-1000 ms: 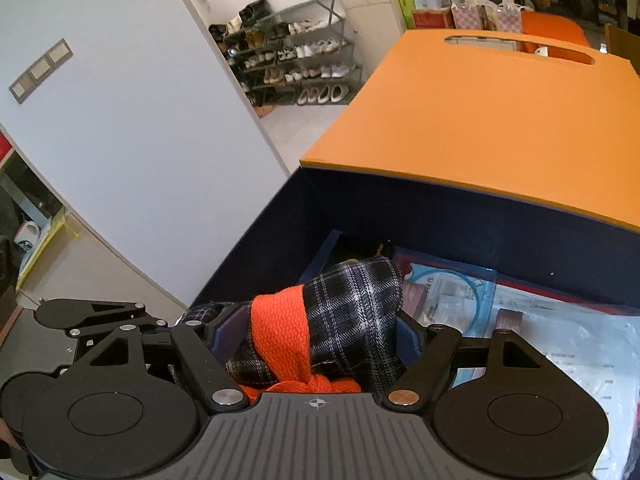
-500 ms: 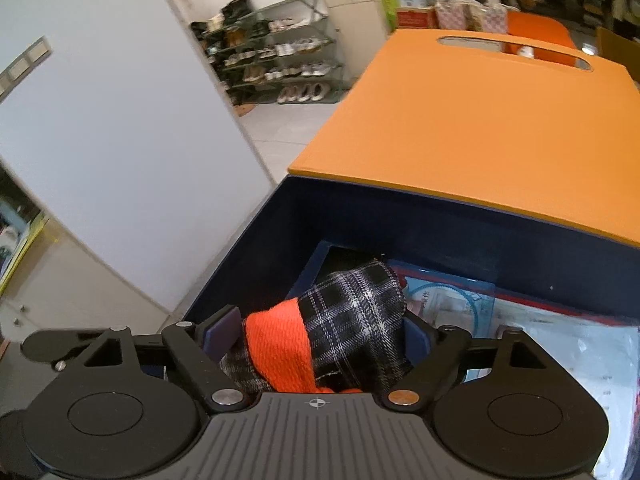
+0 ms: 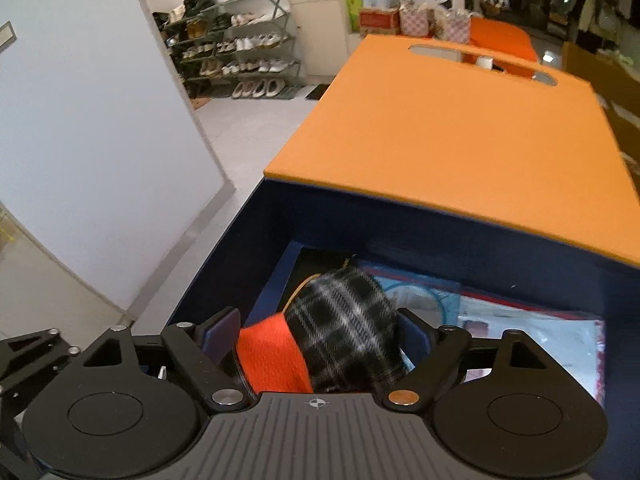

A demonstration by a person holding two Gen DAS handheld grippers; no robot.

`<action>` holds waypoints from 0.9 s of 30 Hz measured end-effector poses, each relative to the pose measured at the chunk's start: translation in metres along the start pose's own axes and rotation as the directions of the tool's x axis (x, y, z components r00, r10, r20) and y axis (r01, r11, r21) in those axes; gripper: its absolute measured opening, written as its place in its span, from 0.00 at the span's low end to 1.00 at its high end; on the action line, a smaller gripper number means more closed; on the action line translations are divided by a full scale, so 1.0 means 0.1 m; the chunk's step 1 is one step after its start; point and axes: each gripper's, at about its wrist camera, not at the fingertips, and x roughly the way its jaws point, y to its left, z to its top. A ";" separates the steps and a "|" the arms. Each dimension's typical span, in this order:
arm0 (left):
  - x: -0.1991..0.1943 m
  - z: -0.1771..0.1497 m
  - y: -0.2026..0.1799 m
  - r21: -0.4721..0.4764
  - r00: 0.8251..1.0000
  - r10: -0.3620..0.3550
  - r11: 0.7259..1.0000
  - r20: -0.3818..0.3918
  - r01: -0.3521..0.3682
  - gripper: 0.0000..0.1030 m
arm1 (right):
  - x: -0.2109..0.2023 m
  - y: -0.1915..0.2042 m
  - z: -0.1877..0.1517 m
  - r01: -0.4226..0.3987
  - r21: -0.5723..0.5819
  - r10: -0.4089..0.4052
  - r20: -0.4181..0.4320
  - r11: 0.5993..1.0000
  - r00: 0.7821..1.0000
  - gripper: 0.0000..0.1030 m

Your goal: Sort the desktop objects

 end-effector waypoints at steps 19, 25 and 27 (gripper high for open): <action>-0.49 0.14 -0.41 0.080 0.998 0.057 0.995 0.041 -0.060 0.88 | -0.83 0.01 -0.22 0.027 -0.012 -0.025 0.117 1.000 0.993 0.87; -0.56 0.11 -0.51 0.086 0.998 0.064 0.994 0.027 -0.066 0.90 | -1.08 -0.10 -0.34 0.049 0.003 -0.049 0.141 0.999 0.989 0.87; -0.57 0.09 -0.55 0.102 0.997 0.070 0.992 0.021 -0.071 0.90 | -1.13 -0.16 -0.37 0.054 0.007 -0.055 0.143 0.999 0.988 0.87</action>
